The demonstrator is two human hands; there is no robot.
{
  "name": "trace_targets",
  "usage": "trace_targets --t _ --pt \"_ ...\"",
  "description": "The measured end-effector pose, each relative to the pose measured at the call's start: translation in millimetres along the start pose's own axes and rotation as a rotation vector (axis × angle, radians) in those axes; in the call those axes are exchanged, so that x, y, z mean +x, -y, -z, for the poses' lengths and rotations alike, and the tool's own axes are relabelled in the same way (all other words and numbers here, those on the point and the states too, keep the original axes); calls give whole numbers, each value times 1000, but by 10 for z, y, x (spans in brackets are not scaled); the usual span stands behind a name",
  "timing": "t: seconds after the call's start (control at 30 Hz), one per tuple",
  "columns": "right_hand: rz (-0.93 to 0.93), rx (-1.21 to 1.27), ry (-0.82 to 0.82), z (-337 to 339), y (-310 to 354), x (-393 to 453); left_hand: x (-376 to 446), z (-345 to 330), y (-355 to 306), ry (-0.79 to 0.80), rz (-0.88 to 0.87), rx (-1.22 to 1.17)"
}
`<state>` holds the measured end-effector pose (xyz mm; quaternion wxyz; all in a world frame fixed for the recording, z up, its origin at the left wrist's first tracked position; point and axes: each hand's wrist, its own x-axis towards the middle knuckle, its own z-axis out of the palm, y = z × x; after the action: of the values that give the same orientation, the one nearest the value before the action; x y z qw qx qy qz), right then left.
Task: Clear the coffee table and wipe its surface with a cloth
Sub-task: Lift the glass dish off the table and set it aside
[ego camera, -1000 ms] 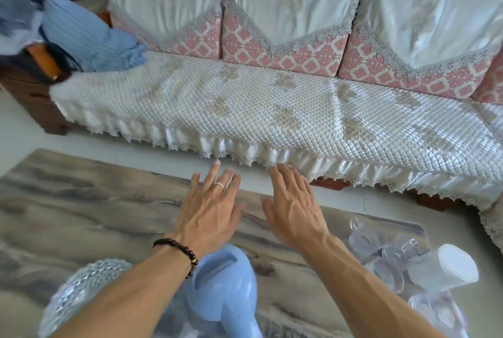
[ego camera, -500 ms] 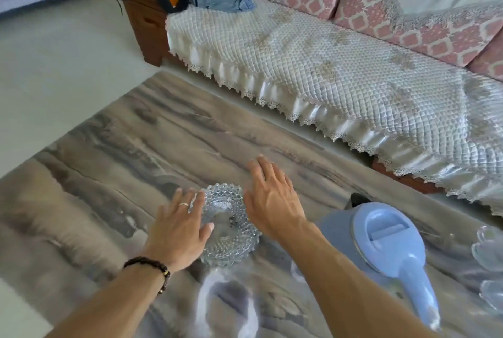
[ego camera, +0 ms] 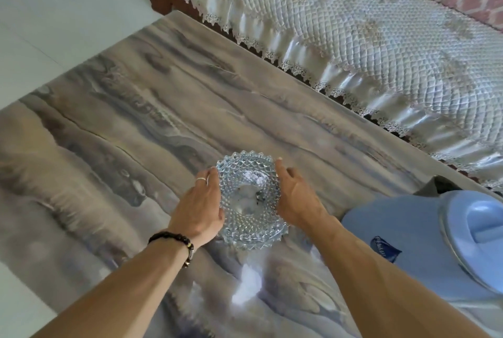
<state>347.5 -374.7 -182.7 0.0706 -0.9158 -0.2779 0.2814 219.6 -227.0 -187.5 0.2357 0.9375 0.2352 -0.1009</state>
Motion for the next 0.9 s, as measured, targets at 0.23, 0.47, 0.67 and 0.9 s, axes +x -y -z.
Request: trace_targets --t 0.23,0.47,0.67,0.9 --pt "60 45 -23 360 74 87 79 287 -111 23 29 -39" --pt "108 136 -198 1234 -40 5 398 933 -688 -64 -35 29" --pt "30 223 -325 2029 -801 -248 712 1244 -1806 -107 -166 88" --pt "-157 295 -438 2397 -2243 -620 1051 869 -3314 -55 -394 147"
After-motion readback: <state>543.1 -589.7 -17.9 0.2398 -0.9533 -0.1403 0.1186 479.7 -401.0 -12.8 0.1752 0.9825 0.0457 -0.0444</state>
